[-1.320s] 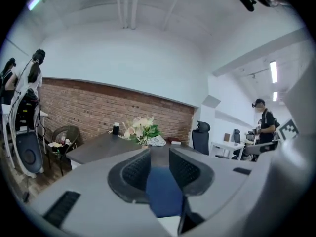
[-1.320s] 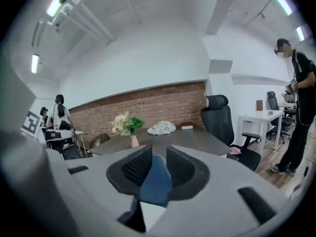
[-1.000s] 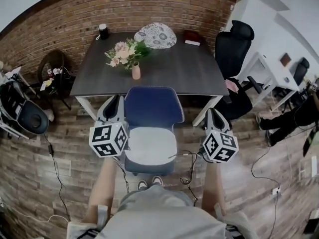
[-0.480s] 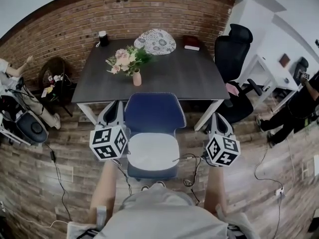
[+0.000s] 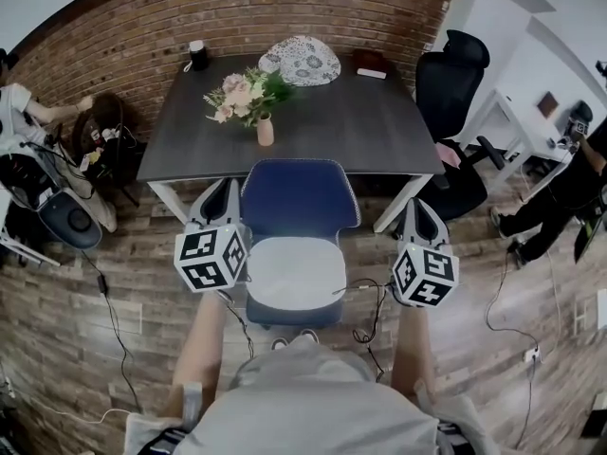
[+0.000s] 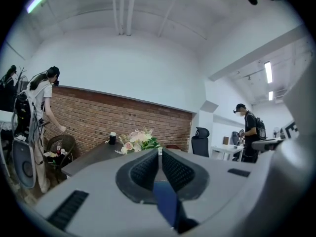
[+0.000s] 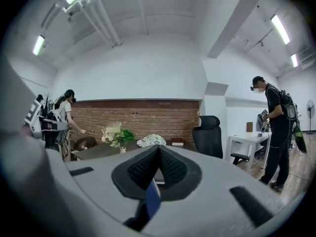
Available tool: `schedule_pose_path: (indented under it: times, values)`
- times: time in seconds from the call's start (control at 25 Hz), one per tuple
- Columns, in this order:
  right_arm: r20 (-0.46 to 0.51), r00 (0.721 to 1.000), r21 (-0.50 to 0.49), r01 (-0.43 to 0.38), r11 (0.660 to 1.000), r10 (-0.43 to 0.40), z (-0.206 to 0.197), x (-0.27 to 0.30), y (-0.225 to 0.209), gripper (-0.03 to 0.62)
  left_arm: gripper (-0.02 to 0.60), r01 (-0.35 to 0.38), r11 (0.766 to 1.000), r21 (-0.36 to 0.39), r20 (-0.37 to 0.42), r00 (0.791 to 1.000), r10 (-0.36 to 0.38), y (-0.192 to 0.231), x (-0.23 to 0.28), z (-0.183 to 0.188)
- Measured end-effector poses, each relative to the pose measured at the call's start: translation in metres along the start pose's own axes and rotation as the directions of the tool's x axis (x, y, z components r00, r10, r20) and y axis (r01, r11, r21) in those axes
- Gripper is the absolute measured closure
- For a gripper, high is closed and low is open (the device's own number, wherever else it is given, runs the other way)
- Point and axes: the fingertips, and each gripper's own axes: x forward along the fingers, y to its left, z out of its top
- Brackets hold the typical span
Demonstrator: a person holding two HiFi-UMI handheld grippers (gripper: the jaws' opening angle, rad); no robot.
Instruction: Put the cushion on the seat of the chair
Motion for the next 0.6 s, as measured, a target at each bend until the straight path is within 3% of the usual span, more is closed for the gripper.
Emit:
schedule_pose_path:
  times: [0.6]
  values:
    - [-0.012,1.0,0.055,-0.007,0.998,0.007,-0.003,0.002,0.0,0.592,0.558,0.02,1.0,-0.024,-0.02,1.0,-0.02,0.002,0.007,-0.012]
